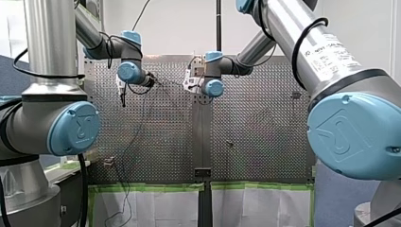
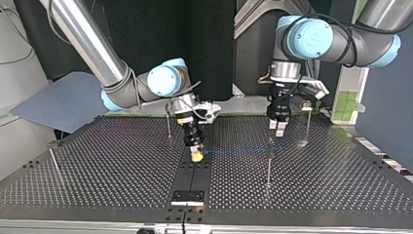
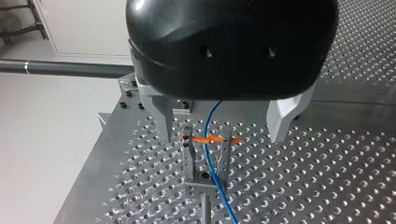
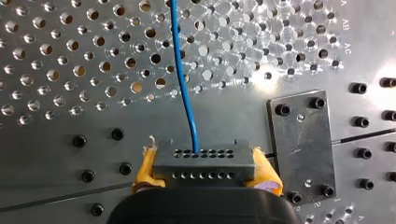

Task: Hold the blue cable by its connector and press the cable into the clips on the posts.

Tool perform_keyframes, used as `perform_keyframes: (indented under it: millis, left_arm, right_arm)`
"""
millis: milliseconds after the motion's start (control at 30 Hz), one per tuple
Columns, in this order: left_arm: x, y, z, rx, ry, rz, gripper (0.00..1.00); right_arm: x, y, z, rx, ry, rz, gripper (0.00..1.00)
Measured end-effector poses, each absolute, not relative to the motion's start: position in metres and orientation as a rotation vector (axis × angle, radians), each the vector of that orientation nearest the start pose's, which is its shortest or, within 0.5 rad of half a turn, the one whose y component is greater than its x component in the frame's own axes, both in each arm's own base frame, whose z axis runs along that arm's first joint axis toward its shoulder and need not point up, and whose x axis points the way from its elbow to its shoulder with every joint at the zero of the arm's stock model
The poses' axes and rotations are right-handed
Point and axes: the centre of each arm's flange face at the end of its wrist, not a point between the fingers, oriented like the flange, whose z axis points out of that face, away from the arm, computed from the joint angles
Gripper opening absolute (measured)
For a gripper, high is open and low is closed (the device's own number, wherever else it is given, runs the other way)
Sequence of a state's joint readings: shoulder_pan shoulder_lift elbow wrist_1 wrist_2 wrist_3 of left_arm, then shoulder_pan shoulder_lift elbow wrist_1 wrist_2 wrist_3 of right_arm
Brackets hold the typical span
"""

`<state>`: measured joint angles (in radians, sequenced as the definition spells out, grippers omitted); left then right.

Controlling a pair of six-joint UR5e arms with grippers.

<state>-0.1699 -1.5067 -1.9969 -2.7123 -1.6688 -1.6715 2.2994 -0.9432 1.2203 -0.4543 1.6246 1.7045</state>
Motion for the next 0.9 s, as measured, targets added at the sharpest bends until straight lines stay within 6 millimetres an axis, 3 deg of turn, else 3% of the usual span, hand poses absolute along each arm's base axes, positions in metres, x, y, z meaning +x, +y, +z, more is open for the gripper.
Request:
perform_keyframes:
  millis: [233, 567, 900]
  left_arm:
    - [0.415, -0.202, 0.355, 0.020, 1.508, -0.112, 1.00]
    - [0.406, -0.223, 0.356, 0.066, 1.493, -0.142, 1.00]
    - [0.421, -0.244, 0.373, 0.022, 1.455, -0.158, 1.00]
  right_arm:
    - [0.588, -0.471, 0.317, 1.490, -0.857, 1.905, 0.00]
    - [0.588, -0.472, 0.317, 1.490, -0.855, 1.903, 0.00]
    - [0.590, -0.470, 0.316, 1.495, -0.854, 1.905, 0.00]
